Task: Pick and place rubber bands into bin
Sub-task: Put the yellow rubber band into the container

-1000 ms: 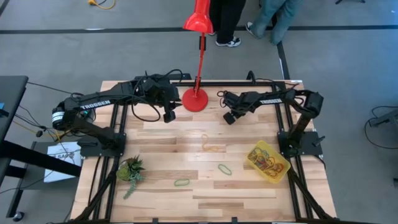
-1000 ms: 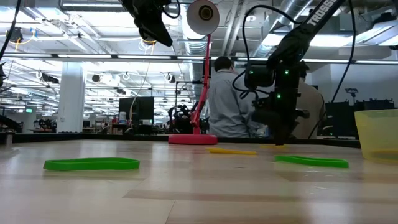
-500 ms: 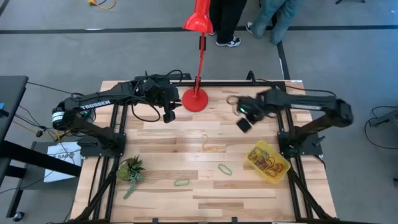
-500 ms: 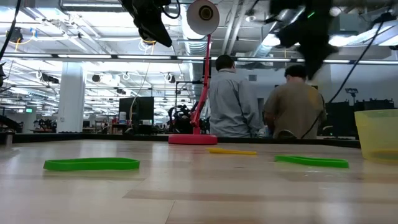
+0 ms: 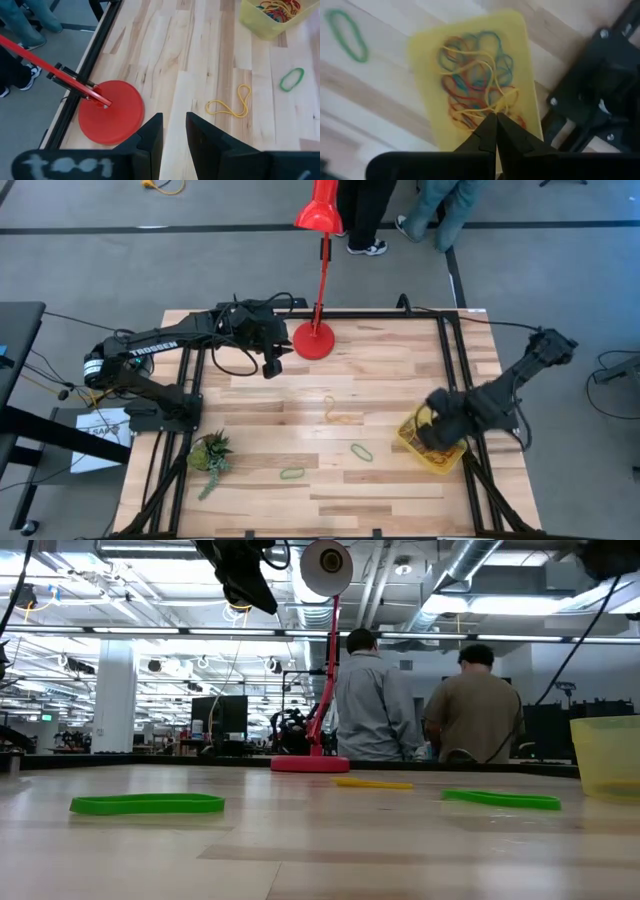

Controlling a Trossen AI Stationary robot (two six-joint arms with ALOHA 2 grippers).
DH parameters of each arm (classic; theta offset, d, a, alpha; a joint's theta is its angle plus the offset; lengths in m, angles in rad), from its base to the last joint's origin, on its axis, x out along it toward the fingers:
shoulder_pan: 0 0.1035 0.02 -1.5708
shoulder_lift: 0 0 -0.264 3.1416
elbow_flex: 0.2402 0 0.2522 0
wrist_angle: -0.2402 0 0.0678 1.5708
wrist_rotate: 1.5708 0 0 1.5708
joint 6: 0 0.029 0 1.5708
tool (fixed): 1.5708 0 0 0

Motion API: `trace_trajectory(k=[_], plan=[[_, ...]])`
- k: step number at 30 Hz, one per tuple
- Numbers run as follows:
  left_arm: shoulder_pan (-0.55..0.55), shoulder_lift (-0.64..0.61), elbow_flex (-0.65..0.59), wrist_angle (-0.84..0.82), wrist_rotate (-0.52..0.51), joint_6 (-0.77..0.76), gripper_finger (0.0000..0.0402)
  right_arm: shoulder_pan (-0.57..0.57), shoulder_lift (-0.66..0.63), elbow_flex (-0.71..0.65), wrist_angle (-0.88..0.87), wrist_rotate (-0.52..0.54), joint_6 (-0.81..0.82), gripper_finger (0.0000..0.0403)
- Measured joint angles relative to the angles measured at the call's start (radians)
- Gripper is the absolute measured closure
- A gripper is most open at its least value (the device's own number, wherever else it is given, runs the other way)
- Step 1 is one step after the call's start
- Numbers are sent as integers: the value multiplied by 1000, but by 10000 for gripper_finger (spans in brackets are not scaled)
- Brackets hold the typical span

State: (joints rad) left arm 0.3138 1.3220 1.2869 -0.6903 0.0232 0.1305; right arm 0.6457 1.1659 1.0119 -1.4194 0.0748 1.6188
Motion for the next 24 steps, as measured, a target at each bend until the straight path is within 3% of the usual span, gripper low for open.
trace_trajectory(k=[7, 16, 19, 24], plan=[[0, 0, 0, 0, 0, -6, 326, 156, 90, -30, 66, -68, 169, 371], [0, 0, 0, 1, 0, -13, 326, 157, 132, -29, 137, -77, 161, 303], [0, 0, 0, 0, 1, -13, 326, 130, 132, -29, 139, 54, 156, 294], [0, 0, 0, -3, 1, -28, 326, 111, 141, -29, 213, 434, 141, 291]])
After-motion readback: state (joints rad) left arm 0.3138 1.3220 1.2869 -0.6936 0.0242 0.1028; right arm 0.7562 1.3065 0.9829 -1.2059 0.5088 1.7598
